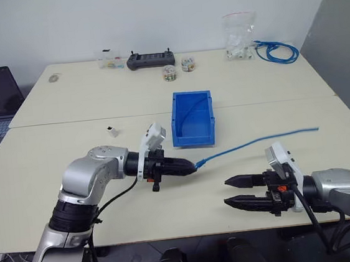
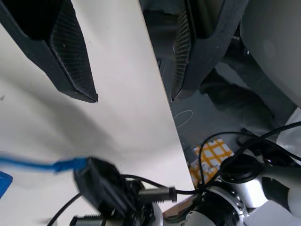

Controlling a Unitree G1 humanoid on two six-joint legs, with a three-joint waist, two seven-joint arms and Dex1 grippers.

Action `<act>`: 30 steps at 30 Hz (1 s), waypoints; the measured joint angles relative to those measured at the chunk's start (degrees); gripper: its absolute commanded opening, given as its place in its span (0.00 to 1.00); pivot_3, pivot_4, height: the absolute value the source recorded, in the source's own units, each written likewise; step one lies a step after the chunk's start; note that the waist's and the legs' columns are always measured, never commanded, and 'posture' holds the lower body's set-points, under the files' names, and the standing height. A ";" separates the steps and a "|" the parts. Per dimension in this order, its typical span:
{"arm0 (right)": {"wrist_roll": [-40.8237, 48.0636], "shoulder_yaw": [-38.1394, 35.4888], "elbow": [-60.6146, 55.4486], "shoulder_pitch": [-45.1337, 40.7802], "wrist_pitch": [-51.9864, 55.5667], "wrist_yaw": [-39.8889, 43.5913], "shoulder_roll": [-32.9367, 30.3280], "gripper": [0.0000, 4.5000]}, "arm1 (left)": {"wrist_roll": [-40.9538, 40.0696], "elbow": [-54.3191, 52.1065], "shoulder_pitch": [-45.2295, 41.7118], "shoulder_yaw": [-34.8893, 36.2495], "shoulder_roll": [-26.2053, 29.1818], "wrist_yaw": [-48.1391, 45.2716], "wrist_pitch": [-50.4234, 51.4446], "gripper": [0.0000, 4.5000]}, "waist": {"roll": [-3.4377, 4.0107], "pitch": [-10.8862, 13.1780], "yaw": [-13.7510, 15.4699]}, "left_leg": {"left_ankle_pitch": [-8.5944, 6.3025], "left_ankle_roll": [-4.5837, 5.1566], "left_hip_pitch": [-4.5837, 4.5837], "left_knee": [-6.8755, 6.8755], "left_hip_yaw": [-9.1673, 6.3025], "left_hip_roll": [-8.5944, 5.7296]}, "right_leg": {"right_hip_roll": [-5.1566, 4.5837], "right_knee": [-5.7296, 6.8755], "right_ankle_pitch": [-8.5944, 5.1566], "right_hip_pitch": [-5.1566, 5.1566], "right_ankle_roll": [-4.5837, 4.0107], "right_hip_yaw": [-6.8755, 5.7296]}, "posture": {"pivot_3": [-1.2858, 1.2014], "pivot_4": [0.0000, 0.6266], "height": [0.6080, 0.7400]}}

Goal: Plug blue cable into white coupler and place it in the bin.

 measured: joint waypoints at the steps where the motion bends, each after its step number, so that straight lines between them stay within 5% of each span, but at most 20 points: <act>1: 0.77 -0.13 0.25 -0.04 -0.01 -0.74 0.73 0.59 | -1.31 0.11 -0.20 0.73 -0.49 0.54 1.28 0.05 | 0.00 0.00 -0.04 | 0.00 0.00 0.00 0.00 0.00 0.01 | 0.00 0.00 0.00 0.00 0.00 0.00 | 0.52 0.24 1.00; 12: 7.06 0.05 10.41 -9.06 0.10 -8.85 8.97 0.59 | -13.00 -0.53 -1.03 5.92 -2.38 5.56 11.73 0.05 | -0.10 0.09 0.02 | 0.01 -0.02 -0.02 0.00 0.00 -0.01 | -0.03 0.01 0.01 -0.03 -0.02 0.05 | 0.52 0.24 1.00; 24: 12.94 1.67 13.82 -16.05 1.50 -12.88 12.87 0.59 | -16.37 -3.90 0.28 6.25 -0.38 7.58 12.75 0.05 | -0.07 0.10 0.02 | 0.01 -0.02 -0.01 -0.01 0.01 -0.02 | -0.04 0.01 0.05 -0.04 -0.10 0.07 | 0.52 0.24 1.00; 30: 13.15 3.47 14.33 -17.07 2.12 -12.98 12.95 0.31 | -16.91 -4.12 0.47 6.26 -0.38 8.57 12.70 0.05 | -0.07 0.10 0.04 | 0.01 -0.02 -0.01 -0.01 0.02 -0.02 | -0.04 0.01 0.08 -0.05 -0.15 0.07 | 0.52 0.24 1.00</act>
